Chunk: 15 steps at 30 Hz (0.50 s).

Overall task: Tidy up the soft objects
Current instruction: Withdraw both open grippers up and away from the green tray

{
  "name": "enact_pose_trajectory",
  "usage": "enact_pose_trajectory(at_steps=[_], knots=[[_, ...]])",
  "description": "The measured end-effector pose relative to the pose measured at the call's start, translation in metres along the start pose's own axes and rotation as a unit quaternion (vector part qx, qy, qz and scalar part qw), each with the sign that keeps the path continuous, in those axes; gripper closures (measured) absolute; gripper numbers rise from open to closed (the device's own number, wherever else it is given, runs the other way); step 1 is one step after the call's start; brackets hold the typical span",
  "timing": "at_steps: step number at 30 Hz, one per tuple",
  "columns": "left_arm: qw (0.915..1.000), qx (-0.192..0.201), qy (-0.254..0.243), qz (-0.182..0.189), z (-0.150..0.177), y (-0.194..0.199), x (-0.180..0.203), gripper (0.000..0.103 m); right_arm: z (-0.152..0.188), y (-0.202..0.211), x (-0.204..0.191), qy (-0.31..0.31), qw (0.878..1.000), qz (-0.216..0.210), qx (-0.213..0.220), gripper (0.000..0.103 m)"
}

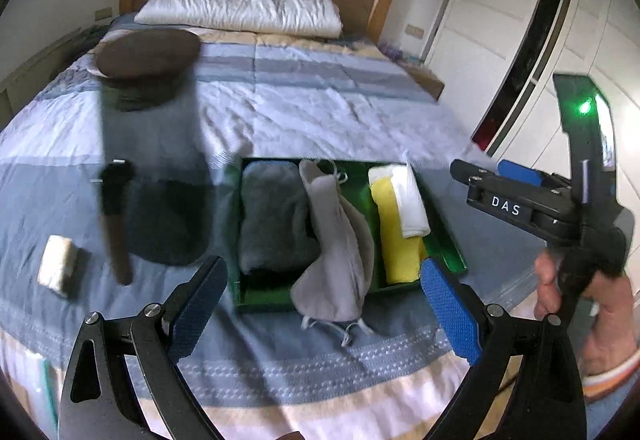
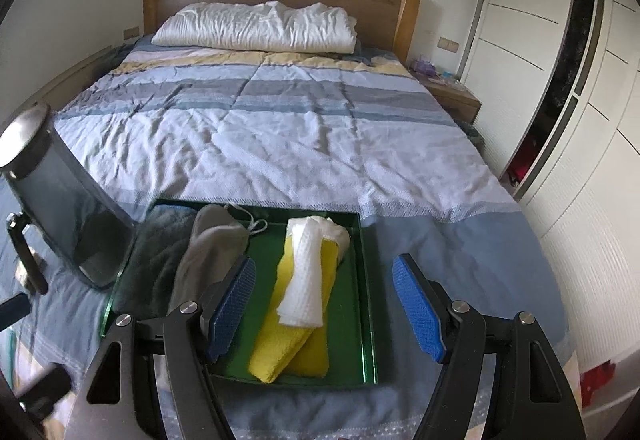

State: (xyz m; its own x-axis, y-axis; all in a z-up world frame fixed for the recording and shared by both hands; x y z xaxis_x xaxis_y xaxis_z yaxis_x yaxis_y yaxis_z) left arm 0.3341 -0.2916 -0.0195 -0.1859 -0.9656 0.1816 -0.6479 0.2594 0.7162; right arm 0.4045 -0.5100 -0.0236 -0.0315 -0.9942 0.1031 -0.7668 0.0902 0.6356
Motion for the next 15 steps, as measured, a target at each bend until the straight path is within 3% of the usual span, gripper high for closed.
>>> enact_pose_trajectory(at_steps=[15], knots=[[0.9963,0.045,0.021,-0.071,0.019,0.11,-0.105,0.008,0.039,0.093,-0.053,0.014,0.999,-0.024,0.03,0.031]])
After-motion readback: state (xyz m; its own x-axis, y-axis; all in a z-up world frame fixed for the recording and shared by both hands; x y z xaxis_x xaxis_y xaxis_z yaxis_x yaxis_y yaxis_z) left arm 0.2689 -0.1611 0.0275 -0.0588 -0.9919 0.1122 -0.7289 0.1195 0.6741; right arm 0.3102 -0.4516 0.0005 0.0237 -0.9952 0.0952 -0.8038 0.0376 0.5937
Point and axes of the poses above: each gripper's, at about its wrist camera, not at the fingertips, and y roughly against the way its jaws point, x to its right, z to its underside, the point moved 7 cm from there along -y, roughly the way its jaws point, and after that the axes turned 3 degrees about -z, right-handed, at the moved point
